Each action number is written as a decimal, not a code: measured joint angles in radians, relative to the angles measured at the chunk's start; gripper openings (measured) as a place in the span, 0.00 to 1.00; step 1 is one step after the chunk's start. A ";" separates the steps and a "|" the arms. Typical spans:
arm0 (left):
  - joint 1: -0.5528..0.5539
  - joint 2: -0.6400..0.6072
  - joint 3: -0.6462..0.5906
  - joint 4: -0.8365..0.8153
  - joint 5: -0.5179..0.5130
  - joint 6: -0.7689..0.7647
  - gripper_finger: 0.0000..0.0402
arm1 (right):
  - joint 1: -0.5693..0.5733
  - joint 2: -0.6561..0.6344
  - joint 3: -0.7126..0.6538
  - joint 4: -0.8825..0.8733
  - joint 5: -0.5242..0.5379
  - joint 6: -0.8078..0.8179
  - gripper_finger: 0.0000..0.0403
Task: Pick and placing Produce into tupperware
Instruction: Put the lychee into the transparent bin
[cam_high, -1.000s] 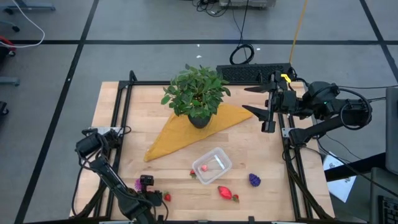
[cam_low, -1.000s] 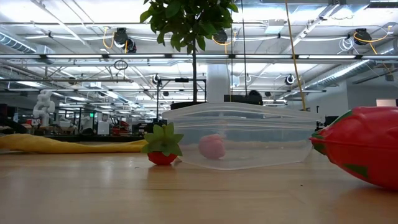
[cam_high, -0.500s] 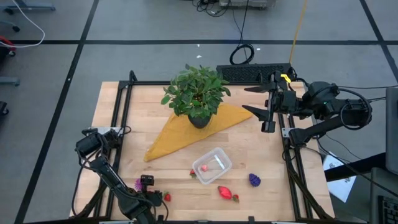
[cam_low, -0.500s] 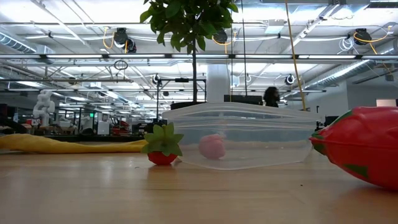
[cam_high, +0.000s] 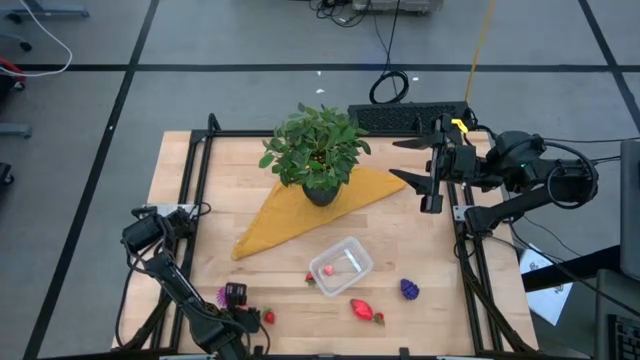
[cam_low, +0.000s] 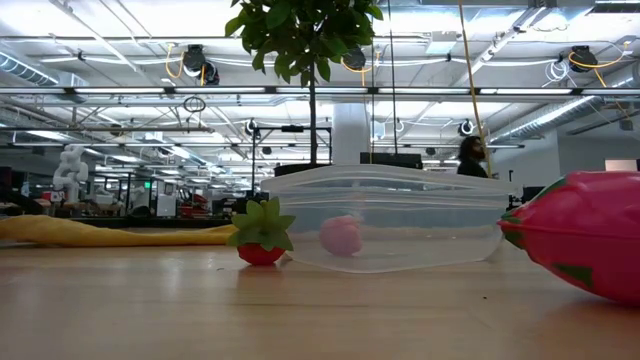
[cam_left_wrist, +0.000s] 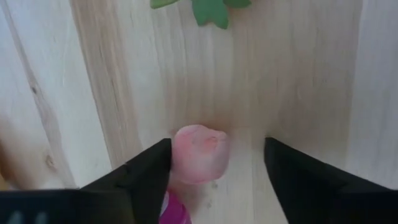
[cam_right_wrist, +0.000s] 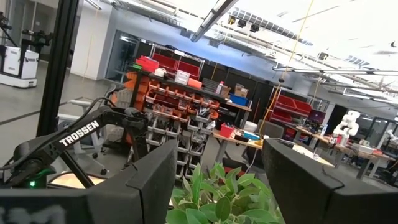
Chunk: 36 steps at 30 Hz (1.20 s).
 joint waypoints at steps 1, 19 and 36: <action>0.000 0.000 0.000 -0.002 -0.001 -0.002 0.60 | 0.000 0.000 0.000 0.000 0.000 0.001 0.57; 0.066 -0.072 -0.004 -0.044 -0.043 -0.069 0.31 | 0.000 0.000 0.000 -0.001 0.000 0.002 0.57; 0.114 -0.112 -0.001 -0.036 -0.062 -0.031 0.31 | 0.000 0.000 0.000 -0.001 0.000 -0.006 0.57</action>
